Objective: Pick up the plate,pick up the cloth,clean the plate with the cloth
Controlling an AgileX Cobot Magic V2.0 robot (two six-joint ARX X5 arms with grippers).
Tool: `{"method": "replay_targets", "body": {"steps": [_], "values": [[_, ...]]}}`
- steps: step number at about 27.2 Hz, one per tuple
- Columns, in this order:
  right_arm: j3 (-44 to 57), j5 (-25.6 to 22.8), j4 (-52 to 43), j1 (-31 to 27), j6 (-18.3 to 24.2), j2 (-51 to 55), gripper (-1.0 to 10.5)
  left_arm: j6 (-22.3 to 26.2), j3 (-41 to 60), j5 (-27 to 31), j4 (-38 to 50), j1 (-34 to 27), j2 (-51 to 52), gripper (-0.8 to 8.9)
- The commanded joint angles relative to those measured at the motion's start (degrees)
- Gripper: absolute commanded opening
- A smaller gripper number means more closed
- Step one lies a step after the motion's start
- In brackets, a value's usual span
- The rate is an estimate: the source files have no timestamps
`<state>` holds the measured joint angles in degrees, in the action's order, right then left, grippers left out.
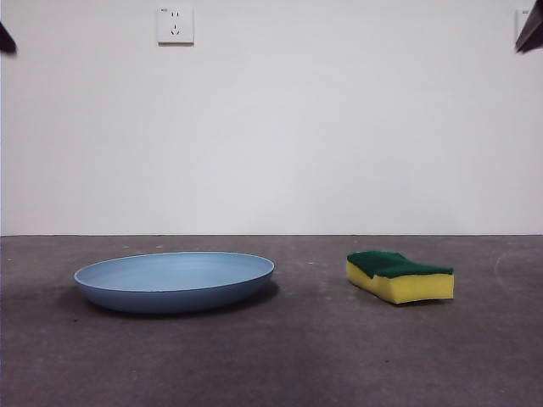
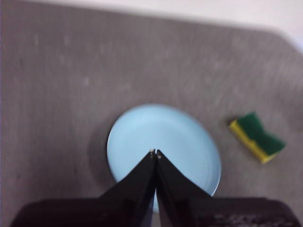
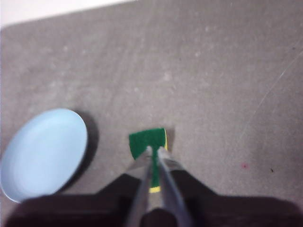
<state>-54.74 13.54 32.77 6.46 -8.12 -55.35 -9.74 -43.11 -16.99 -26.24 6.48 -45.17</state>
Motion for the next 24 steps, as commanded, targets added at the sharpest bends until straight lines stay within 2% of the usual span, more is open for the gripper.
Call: {"method": "replay_targets", "body": {"steps": [1, 4, 5, 8, 11, 18, 22, 24], "values": [[-0.39, 0.48, 0.26, -0.02, 1.60, -2.36, 3.3, 2.54, -2.32, -0.26, -2.67, -0.09, -4.96, 0.82], [-0.39, 1.53, 0.68, -0.02, 1.57, -3.96, 5.4, 2.47, -4.00, -0.48, -3.39, -0.09, -9.38, 3.95], [-0.39, 1.44, 0.83, -0.02, 1.57, -4.31, 5.7, 2.47, -4.24, -0.48, -2.67, -0.09, -11.06, 4.23], [-0.42, 1.42, -0.83, -0.02, 1.53, -4.37, 5.7, 2.25, -4.55, -1.16, 1.14, -0.09, -16.55, 4.21], [-0.42, 1.53, -1.40, -0.02, -1.79, -4.28, 5.7, 2.54, -8.41, -1.14, 0.33, -0.09, -24.37, 4.21], [-0.42, 1.51, 0.39, -0.02, -1.88, -4.28, 5.7, 4.68, -22.43, -1.09, -3.72, -0.07, -45.00, 4.21], [-0.42, 1.49, 1.14, -0.02, -1.86, -4.28, 5.7, 5.51, -23.82, -0.22, -3.23, 0.42, -51.93, 4.21], [-0.42, 1.49, 1.20, -0.02, -1.88, -4.28, 5.7, 5.53, -23.82, 2.60, -3.48, 1.11, -54.42, 4.21]]}}
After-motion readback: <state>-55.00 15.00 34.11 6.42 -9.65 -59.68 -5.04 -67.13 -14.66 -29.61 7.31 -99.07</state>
